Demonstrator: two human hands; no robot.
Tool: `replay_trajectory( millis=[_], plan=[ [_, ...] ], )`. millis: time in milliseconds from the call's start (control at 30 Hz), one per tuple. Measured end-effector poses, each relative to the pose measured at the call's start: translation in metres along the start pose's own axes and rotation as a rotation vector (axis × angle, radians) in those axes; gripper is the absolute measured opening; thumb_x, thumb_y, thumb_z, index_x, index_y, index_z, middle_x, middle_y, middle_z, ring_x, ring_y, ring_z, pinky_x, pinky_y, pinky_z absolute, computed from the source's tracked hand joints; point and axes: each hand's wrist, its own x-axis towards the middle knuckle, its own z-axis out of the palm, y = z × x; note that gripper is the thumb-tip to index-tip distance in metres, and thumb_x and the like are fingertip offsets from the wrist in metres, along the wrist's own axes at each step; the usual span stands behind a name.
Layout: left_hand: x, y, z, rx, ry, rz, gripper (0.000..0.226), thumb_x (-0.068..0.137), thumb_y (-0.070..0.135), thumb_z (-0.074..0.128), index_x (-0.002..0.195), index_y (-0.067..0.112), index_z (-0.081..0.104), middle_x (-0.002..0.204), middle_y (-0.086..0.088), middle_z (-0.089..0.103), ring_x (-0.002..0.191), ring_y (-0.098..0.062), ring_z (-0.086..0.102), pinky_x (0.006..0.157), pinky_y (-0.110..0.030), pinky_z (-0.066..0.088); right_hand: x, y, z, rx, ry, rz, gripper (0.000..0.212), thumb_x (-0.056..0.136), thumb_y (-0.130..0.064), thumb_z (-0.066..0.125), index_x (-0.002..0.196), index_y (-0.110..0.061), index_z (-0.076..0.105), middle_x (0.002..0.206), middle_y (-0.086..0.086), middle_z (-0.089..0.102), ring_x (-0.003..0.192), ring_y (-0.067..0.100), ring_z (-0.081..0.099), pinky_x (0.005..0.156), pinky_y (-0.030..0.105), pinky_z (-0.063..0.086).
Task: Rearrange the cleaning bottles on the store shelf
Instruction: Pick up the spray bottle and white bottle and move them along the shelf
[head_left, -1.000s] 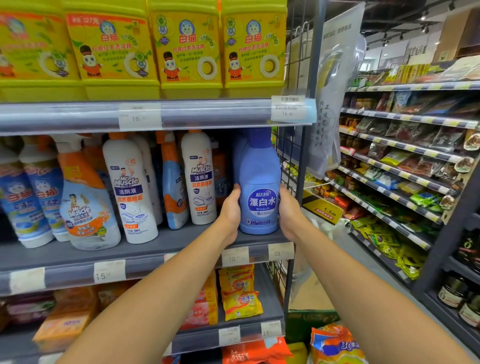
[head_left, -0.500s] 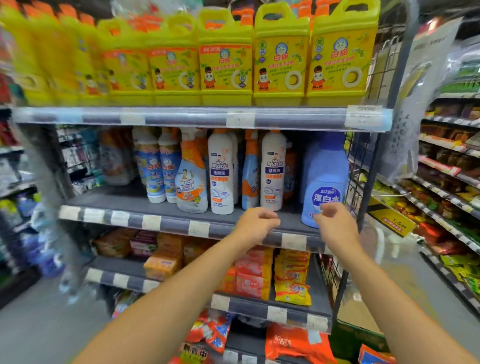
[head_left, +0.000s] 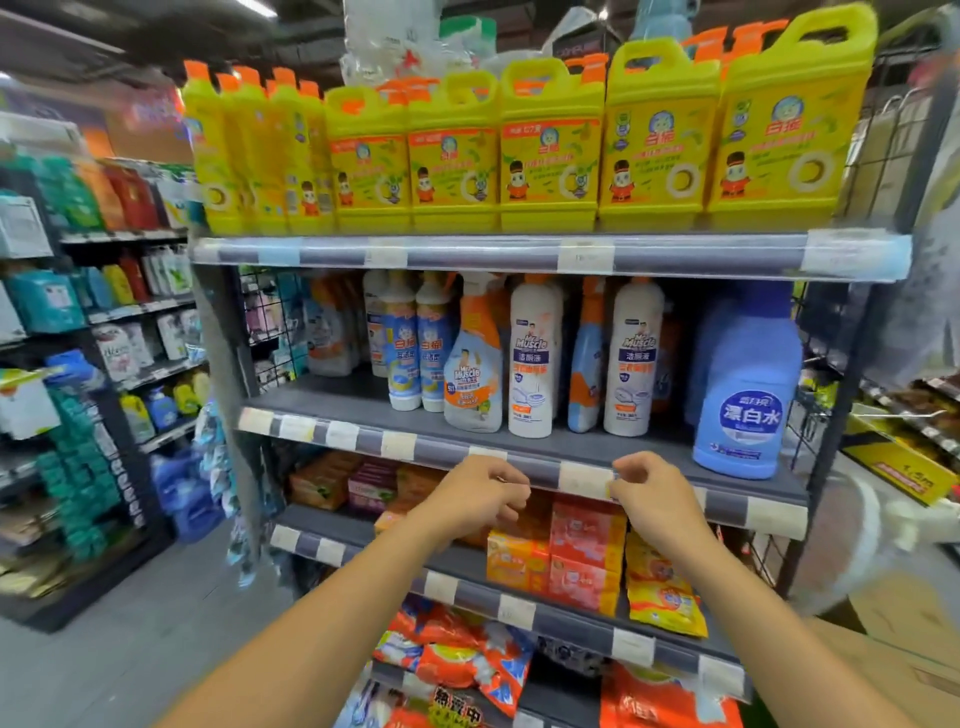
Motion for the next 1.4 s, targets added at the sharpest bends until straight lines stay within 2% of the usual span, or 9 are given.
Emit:
replay_trajectory(
  millis=[133, 300, 433, 533, 633, 767, 967, 1233, 1400],
  plan=[
    [0.017, -0.007, -0.027, -0.037, 0.02, 0.012, 0.012, 0.087, 0.024, 0.066, 0.099, 0.023, 0.069, 0.089, 0.001, 0.074, 0.078, -0.011, 0.071, 0.068, -0.024, 0.054, 0.012, -0.017, 0.02, 0.001, -0.015, -0.004, 0.019, 0.087, -0.02, 0.063, 0.104, -0.026, 0.057, 0.109, -0.003, 0.061, 0.09, 0.011, 0.055, 0.07, 0.026, 0.041],
    [0.055, -0.008, -0.066, -0.061, 0.204, 0.075, 0.04, 0.078, 0.033, 0.077, 0.113, 0.023, 0.061, 0.102, 0.003, 0.066, 0.089, -0.013, 0.067, 0.083, -0.034, 0.056, 0.044, -0.048, 0.047, 0.039, 0.005, -0.048, 0.039, 0.081, -0.032, 0.073, 0.116, -0.024, 0.057, 0.118, -0.003, 0.06, 0.097, 0.01, 0.054, 0.078, 0.026, 0.041],
    [0.09, -0.009, -0.081, -0.066, 0.347, 0.187, 0.072, 0.064, 0.028, 0.089, 0.12, 0.029, 0.044, 0.098, 0.02, 0.054, 0.084, 0.007, 0.057, 0.065, -0.008, 0.046, 0.079, -0.069, 0.072, 0.077, 0.052, -0.043, 0.082, 0.07, -0.038, 0.082, 0.139, -0.02, 0.041, 0.135, 0.006, 0.051, 0.115, 0.017, 0.051, 0.085, 0.028, 0.042],
    [0.121, -0.021, -0.083, -0.127, 0.396, 0.259, 0.081, 0.056, 0.021, 0.093, 0.113, 0.034, 0.037, 0.094, 0.028, 0.051, 0.078, 0.017, 0.051, 0.055, 0.002, 0.042, 0.101, -0.07, 0.093, 0.124, 0.113, -0.051, 0.094, 0.064, -0.034, 0.087, 0.141, -0.016, 0.037, 0.136, 0.01, 0.05, 0.116, 0.019, 0.051, 0.089, 0.03, 0.043],
    [0.146, -0.034, -0.083, -0.176, 0.406, 0.253, 0.085, 0.054, 0.025, 0.094, 0.114, 0.035, 0.035, 0.099, 0.026, 0.054, 0.083, 0.015, 0.052, 0.065, -0.003, 0.043, 0.115, -0.067, 0.111, 0.099, 0.23, -0.026, 0.089, 0.06, -0.035, 0.087, 0.134, -0.016, 0.042, 0.128, 0.008, 0.055, 0.113, 0.021, 0.056, 0.094, 0.038, 0.05],
    [0.177, -0.047, -0.085, -0.175, 0.383, 0.227, 0.071, 0.057, 0.027, 0.092, 0.111, 0.023, 0.047, 0.109, 0.002, 0.066, 0.097, -0.012, 0.065, 0.085, -0.033, 0.056, 0.127, -0.063, 0.125, 0.139, 0.298, -0.01, 0.072, 0.062, -0.031, 0.087, 0.122, -0.018, 0.049, 0.112, 0.003, 0.065, 0.096, 0.017, 0.065, 0.083, 0.036, 0.056],
    [0.199, -0.046, -0.088, -0.274, 0.324, 0.192, 0.077, 0.045, 0.024, 0.096, 0.105, 0.019, 0.049, 0.1, 0.004, 0.065, 0.089, -0.01, 0.064, 0.073, -0.027, 0.054, 0.134, -0.061, 0.13, 0.094, 0.332, -0.027, 0.055, 0.063, -0.029, 0.086, 0.102, -0.027, 0.048, 0.091, -0.007, 0.063, 0.083, 0.013, 0.064, 0.065, 0.023, 0.049],
    [0.209, -0.041, -0.101, -0.372, 0.163, 0.153, 0.09, 0.028, 0.031, 0.097, 0.109, 0.01, 0.061, 0.097, -0.002, 0.074, 0.089, -0.015, 0.072, 0.077, -0.035, 0.06, 0.137, -0.061, 0.137, 0.011, 0.368, -0.016, 0.056, 0.062, -0.035, 0.087, 0.101, -0.019, 0.052, 0.095, -0.002, 0.064, 0.086, 0.018, 0.064, 0.074, 0.036, 0.055],
    [0.201, -0.038, -0.098, -0.505, 0.098, 0.154, 0.068, 0.032, 0.021, 0.097, 0.094, 0.012, 0.071, 0.085, -0.001, 0.079, 0.078, -0.015, 0.075, 0.061, -0.026, 0.059, 0.138, -0.061, 0.138, 0.012, 0.369, -0.017, 0.055, 0.063, -0.033, 0.086, 0.103, -0.016, 0.052, 0.095, 0.0, 0.065, 0.087, 0.019, 0.065, 0.071, 0.034, 0.055]
  ],
)
